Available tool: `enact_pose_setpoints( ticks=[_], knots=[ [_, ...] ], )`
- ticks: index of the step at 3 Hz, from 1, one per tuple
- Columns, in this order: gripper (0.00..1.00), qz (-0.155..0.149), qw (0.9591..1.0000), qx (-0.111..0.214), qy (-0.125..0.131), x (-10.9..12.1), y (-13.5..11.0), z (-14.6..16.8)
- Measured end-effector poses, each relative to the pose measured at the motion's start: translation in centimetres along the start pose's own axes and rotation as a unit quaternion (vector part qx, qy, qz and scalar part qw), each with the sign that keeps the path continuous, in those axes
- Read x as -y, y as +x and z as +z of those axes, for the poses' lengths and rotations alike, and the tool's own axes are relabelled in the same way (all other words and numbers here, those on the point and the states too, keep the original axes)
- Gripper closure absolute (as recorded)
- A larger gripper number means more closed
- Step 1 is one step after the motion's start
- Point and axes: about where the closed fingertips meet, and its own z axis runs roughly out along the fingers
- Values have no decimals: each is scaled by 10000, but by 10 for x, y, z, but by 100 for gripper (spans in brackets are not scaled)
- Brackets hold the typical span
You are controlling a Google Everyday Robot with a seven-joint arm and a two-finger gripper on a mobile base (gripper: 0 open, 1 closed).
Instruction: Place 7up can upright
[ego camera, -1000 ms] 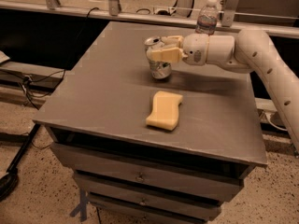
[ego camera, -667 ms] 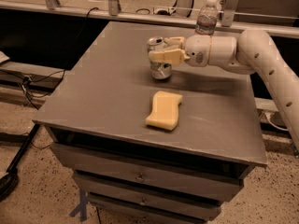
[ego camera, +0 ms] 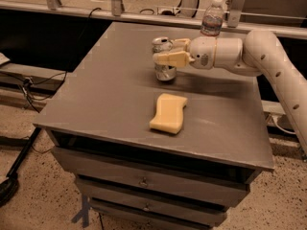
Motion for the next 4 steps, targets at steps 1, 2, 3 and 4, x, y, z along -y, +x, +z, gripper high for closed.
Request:
enact_pose_setpoints(
  ticks=[1,2,3,4],
  knots=[
    [0,11,9996,-143,239,6,16,-37],
    [0,-3,9984,-302,479,12,30,-76],
    [0,-122,9968,-452,644,19,31,-110],
    [0,-375,9945,-634,746,26,18,-151]
  ],
)
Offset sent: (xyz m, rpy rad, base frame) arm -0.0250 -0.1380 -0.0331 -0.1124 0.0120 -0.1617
